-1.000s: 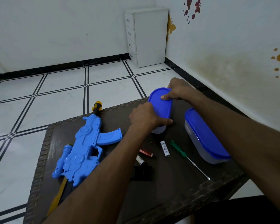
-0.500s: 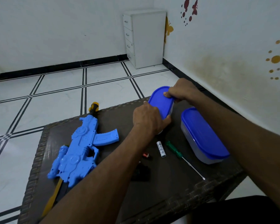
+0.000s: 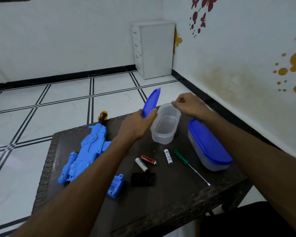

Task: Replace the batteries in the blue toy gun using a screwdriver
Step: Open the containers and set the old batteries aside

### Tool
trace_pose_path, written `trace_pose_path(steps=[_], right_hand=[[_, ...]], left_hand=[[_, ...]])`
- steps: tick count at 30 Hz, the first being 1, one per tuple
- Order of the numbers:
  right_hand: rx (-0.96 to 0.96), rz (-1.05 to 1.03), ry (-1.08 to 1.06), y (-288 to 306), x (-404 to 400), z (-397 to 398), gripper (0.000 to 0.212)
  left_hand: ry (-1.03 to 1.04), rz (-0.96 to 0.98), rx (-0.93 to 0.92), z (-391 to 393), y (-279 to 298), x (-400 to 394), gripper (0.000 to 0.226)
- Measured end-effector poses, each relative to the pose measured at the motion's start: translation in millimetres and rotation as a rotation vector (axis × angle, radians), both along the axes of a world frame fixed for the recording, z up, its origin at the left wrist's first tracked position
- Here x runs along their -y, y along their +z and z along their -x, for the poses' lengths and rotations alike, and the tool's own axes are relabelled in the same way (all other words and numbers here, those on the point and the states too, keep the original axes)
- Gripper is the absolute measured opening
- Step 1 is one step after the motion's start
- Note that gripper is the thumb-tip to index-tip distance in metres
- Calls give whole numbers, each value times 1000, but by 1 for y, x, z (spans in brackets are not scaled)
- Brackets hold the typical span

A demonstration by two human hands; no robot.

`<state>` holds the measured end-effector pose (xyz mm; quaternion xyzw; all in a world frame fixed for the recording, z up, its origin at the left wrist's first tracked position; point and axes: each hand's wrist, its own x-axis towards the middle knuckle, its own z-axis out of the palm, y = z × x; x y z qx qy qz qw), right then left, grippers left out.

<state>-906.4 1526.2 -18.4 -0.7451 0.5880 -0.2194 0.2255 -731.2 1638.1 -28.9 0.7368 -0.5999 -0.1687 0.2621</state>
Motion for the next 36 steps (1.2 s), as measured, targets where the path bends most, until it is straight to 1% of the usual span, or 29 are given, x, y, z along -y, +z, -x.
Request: trace_pose_path(steps=[1, 2, 4, 5, 8, 10, 13, 15, 19, 24, 27, 31, 34, 36], right_hand=[[-31, 48, 0, 1, -6, 0, 21], [-46, 88, 6, 3, -17, -1, 15], [-79, 126, 75, 6, -43, -4, 10], [-106, 110, 146, 5, -60, -7, 9], [-236, 36, 316, -5, -109, -12, 10], [-347, 54, 349, -15, -127, -16, 13], [-481, 68, 344, -27, -140, -25, 22], [-520, 91, 329, -32, -143, -32, 29], [-541, 120, 287, -40, -142, -37, 27], [-516, 112, 276, -39, -141, -38, 26], [-443, 109, 284, -33, -140, -45, 23], [-340, 46, 400, -29, -144, -64, 22], [-384, -3, 448, -35, -144, -72, 13], [-435, -24, 442, -41, -140, -75, 5]], left_hand=[[22, 3, 78, -6, 1, -9, 69], [42, 16, 138, -13, 2, -22, 69], [73, 44, 184, -32, -1, -47, 74], [99, 48, 205, -43, -5, -62, 78], [178, 8, 321, -67, -16, -102, 86], [216, -28, 358, -73, -22, -121, 86], [222, -25, 333, -71, -29, -137, 87], [229, -12, 290, -71, -31, -144, 87], [262, 13, 238, -77, -38, -152, 88], [270, -17, 234, -80, -45, -159, 88], [272, -15, 229, -80, -47, -159, 89], [272, -25, 239, -81, -45, -159, 91], [266, -34, 243, -83, -44, -157, 92], [263, -39, 237, -85, -45, -155, 94]])
